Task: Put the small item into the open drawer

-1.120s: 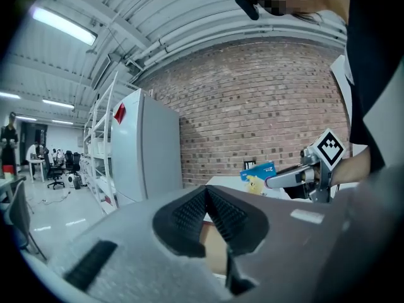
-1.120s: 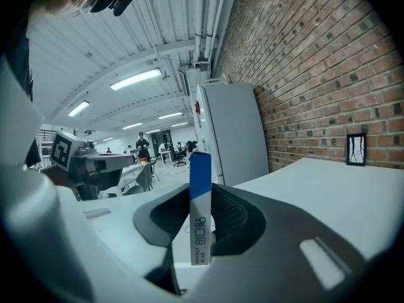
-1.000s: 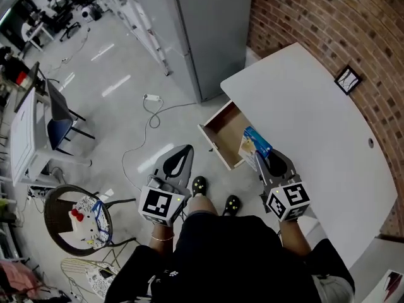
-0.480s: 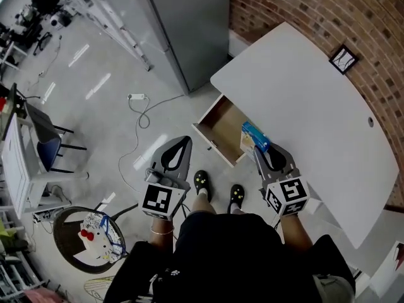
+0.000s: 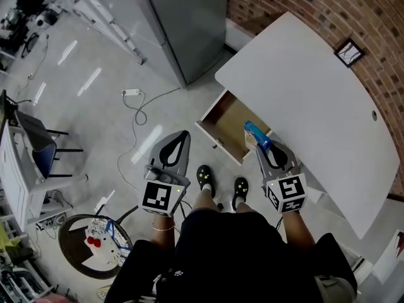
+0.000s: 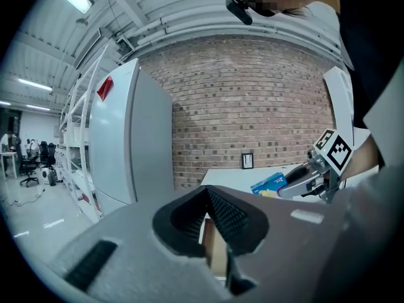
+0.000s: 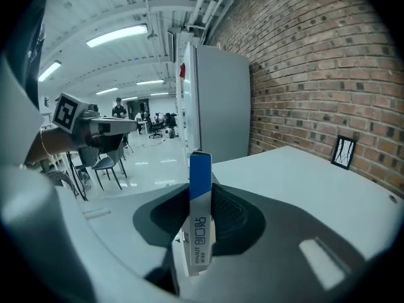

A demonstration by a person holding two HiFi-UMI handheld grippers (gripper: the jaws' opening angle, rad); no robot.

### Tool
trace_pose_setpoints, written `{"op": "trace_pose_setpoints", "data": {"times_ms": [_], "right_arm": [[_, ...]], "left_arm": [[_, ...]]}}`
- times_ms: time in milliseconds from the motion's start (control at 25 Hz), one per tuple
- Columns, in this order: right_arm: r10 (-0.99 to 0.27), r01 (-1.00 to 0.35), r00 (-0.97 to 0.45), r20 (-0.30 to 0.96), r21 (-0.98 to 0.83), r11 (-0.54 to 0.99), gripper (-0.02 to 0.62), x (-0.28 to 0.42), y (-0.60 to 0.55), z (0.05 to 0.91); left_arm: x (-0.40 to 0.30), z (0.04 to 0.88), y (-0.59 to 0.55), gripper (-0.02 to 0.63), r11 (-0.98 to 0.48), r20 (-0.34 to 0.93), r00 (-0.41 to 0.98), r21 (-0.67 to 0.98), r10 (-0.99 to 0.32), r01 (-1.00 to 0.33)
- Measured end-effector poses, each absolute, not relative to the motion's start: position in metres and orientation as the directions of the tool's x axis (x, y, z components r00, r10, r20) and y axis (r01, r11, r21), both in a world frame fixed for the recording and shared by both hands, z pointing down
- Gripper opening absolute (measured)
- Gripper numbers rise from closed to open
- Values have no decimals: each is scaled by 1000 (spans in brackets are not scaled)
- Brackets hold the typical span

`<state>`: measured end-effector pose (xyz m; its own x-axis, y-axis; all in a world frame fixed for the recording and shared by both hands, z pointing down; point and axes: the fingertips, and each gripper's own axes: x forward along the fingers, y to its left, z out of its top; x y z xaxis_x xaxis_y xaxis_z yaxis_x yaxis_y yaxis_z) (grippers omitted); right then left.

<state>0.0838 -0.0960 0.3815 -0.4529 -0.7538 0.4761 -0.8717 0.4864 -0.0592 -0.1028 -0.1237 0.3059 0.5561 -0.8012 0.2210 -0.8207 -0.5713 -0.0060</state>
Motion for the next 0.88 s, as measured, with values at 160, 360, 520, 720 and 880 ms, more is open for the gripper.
{"op": "trace_pose_setpoints", "data": {"times_ms": [160, 360, 520, 720, 880], "right_arm": [[-743, -877, -434, 509, -51, 477, 103, 72, -103, 395], [-732, -888, -396, 555, -28, 459, 103, 64, -111, 417], [-730, -900, -365, 578, -19, 435, 103, 59, -120, 431], [-723, -912, -329, 607, -5, 411, 103, 51, -127, 451], [-715, -918, -304, 630, 6, 397, 103, 47, -130, 469]], "left_arm": [[-112, 315, -136, -9, -597, 231, 578, -15, -783, -802], [-120, 332, -150, -9, -634, 249, 614, -2, -749, -773], [-122, 345, -164, -9, -665, 260, 643, 9, -720, -747], [-125, 356, -179, -9, -697, 258, 678, 22, -689, -717], [-127, 366, -186, -9, -717, 256, 698, 29, -668, -697]]}}
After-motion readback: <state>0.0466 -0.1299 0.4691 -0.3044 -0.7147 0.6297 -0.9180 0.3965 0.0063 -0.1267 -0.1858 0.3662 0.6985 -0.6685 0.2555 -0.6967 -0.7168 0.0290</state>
